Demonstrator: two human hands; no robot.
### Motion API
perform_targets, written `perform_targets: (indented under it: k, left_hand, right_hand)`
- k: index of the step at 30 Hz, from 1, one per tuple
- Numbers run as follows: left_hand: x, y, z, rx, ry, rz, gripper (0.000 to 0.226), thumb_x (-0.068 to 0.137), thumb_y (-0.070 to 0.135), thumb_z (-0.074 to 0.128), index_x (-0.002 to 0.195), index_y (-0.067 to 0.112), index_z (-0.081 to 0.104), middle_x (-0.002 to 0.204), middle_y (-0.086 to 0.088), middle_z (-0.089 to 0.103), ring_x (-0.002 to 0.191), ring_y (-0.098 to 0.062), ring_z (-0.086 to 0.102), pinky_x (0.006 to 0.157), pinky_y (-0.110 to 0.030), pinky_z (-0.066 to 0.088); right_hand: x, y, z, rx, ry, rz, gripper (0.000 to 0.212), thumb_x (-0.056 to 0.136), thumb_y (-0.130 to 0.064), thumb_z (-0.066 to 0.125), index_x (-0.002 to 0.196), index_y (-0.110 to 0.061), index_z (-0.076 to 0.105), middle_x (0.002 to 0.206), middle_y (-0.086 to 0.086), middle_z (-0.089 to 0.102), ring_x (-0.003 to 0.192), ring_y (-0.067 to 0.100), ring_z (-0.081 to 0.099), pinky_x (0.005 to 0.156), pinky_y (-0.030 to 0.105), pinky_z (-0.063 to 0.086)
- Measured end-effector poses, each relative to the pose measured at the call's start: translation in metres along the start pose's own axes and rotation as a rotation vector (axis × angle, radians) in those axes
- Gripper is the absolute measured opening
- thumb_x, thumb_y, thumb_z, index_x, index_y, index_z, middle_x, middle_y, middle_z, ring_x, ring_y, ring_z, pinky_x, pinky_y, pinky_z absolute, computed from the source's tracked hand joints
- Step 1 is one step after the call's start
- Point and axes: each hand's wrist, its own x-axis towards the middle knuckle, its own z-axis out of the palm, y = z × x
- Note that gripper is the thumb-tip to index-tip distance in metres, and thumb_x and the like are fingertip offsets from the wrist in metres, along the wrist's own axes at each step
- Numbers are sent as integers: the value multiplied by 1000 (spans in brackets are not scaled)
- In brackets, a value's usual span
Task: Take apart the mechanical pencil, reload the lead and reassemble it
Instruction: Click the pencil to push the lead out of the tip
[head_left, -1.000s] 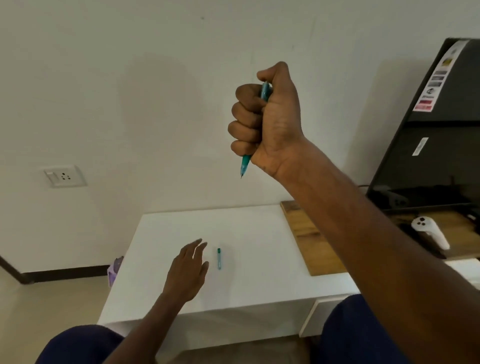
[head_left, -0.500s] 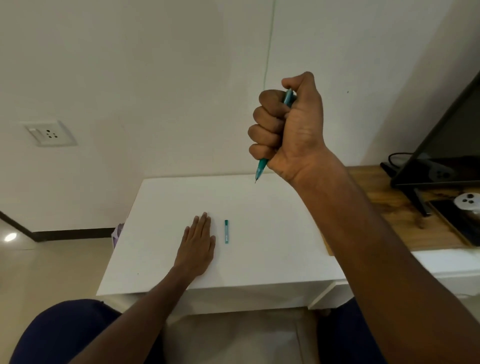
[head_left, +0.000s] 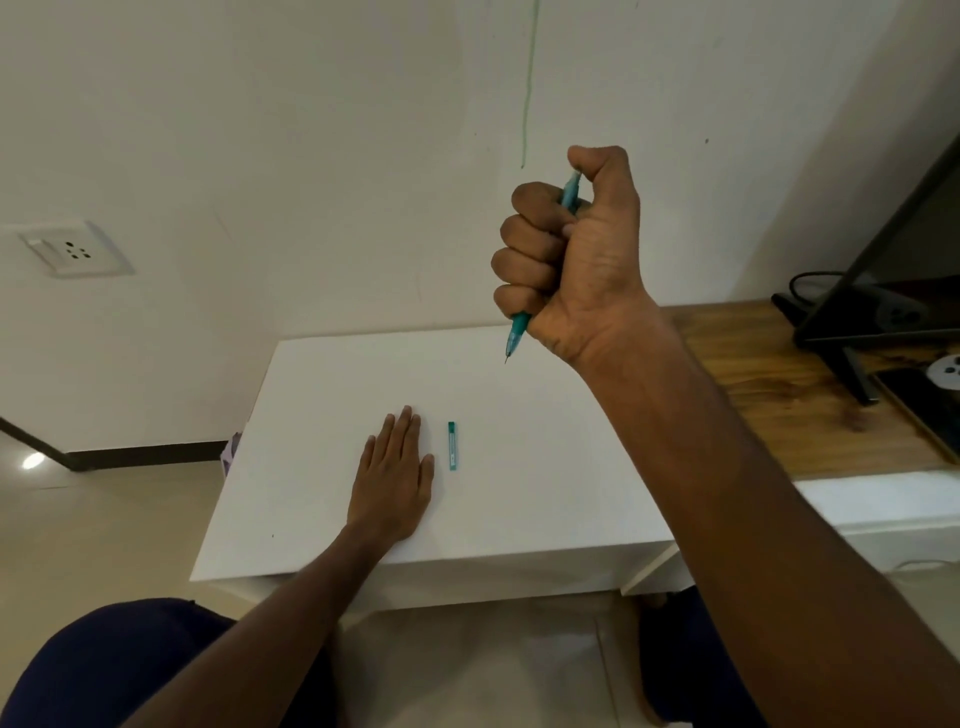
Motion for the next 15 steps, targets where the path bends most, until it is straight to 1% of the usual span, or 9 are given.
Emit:
perform_targets:
  k: [4,7,9,10,11,12,13,14,15]
  left_hand:
    - [1,2,0,4,-10,-1,68,116,40,31,174,13,9,183,-4,5,170,-24,4,137,-44,8]
    - [2,1,-6,-26,-41,-4,68,116,39,32,174,12,8,183,-5,3,170,-25,3,137,-44,7]
    - [7,8,-21,-63,-73,-26,65,116,36,40,172,11,20,182,-8,17,169,-28,16,137,-44,15]
    - [10,17,-34,-121,-48,-40,59,115,35,45,168,11,33,177,-9,33,164,-28,30,134,-44,25]
    - [12,29,-50,-240,8,-67,51,114,35,49,161,14,48,167,-7,51,155,-26,47,129,-44,35]
    - [12,44,-68,-445,60,-105,42,114,37,50,151,20,61,154,-2,65,142,-19,59,122,-45,45]
    - [11,62,-88,-709,74,-137,38,115,41,47,142,26,69,143,4,73,130,-10,66,116,-46,50]
    - [9,82,-111,-978,38,-140,42,116,47,40,134,32,74,135,9,77,122,-5,70,109,-46,53]
    - [6,103,-134,-1209,-30,-115,51,115,54,33,131,34,77,133,10,78,118,-5,71,105,-45,53]
  right_hand:
    - [-1,-1,-2,-1,-5,10,54,100,-48,26,51,-26,23,43,-9,20,42,10,9,43,15,17]
    - [-2,-2,-2,1,-4,17,55,100,-47,26,49,-25,26,43,-9,20,40,9,11,42,14,17]
    - [-2,-3,-3,6,-7,15,54,100,-51,27,53,-25,23,46,-9,16,42,9,10,43,16,15]
    - [-3,-3,-2,13,-10,14,53,100,-53,28,56,-25,20,49,-8,14,43,10,10,44,17,13]
    - [-3,-4,-2,24,-14,12,53,100,-55,28,57,-25,20,51,-8,13,44,10,9,44,18,13]
    - [-3,-5,0,41,-20,9,54,100,-56,27,56,-25,21,52,-7,12,44,10,9,44,18,13]
    - [-3,-8,2,61,-26,2,56,100,-55,27,53,-25,25,52,-7,12,44,10,9,43,18,14]
    - [-2,-11,4,80,-35,-9,58,101,-53,26,50,-24,28,52,-7,12,44,10,9,42,18,15]
    - [-2,-16,9,94,-47,-26,60,101,-52,26,49,-23,31,52,-7,13,44,10,9,42,18,16]
